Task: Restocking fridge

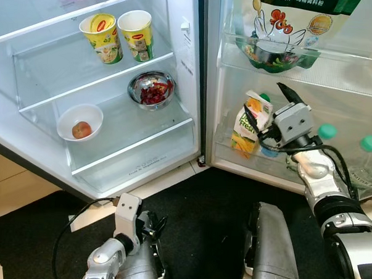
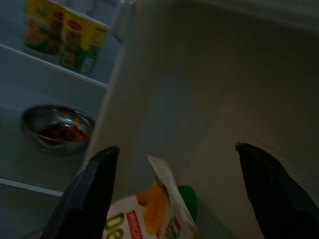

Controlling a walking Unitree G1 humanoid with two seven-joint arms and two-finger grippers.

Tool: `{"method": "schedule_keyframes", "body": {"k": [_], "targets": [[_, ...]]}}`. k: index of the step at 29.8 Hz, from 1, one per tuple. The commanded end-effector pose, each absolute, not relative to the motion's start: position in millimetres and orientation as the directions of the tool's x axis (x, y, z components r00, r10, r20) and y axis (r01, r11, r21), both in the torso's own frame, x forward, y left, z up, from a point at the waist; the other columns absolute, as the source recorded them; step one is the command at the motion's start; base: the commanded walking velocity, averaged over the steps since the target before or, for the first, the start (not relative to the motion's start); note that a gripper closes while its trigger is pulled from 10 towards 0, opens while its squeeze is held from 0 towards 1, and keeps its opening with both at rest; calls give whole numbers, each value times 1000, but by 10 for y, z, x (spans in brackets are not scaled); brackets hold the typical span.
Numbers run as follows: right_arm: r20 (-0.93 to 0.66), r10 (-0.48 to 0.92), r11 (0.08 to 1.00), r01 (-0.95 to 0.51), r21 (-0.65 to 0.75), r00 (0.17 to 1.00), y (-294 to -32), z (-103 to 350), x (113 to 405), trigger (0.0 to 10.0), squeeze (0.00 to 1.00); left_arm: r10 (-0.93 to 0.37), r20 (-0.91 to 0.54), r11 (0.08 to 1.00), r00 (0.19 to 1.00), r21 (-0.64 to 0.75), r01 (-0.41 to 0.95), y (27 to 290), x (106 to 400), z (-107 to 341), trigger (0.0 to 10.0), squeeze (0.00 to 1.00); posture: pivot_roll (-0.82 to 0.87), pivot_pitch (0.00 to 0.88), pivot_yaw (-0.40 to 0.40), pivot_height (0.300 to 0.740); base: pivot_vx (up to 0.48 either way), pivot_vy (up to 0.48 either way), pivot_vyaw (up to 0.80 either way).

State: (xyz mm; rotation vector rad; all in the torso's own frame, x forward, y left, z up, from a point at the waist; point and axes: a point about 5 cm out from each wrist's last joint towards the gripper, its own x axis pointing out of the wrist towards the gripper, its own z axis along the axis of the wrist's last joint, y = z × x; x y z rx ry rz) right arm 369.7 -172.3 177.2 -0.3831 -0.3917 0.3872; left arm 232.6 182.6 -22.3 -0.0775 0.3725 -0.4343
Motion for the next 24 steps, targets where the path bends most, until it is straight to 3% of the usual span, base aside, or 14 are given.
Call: {"method": "schedule_keyframes", "body": {"k": [1,2,6,8,10,16,21,24], "targets": [[269,457,859,-343,-379,848,-1696,1707,3676,10000,702,-424,-379,905,822,-179,385,1800,2239,-314,10000,0,5,242,46,470,0,0,0],[261,518,842,-431,-325,815,-1643,1676,3639,10000,0,-424,-381,906,822,-181,384,1793,2248,-314,10000,0,-3,229,42,470,0,0,0],[267,605,796,-567,-212,750,-1567,1612,3547,10000,0,-422,-389,907,819,-184,379,1775,2266,-320,10000,0,-9,230,32,470,0,0,0],[249,654,749,-657,-84,714,-1514,1462,3443,10000,0,-410,-402,912,819,-192,362,1768,2266,-340,10000,0,-10,214,27,470,0,0,0],[205,695,712,-699,-64,689,-1463,1349,3374,10000,0,-406,-409,914,817,-196,356,1767,2254,-354,10000,0,-17,205,30,470,0,0,0],[41,785,619,-783,-66,618,-1280,1001,3186,10000,0,-389,-424,921,818,-197,336,1781,2253,-372,10000,0,-24,167,35,470,0,0,0],[67,797,601,-799,9,600,-1238,1013,3160,10000,0,-376,-408,926,832,-185,328,1802,2338,-317,10000,0,-22,161,35,470,0,0,0],[72,848,511,-846,153,525,-1217,1000,3116,10000,0,-360,-359,932,861,-171,318,1821,2505,-191,10000,0,-22,136,29,475,0,0,0]]}}
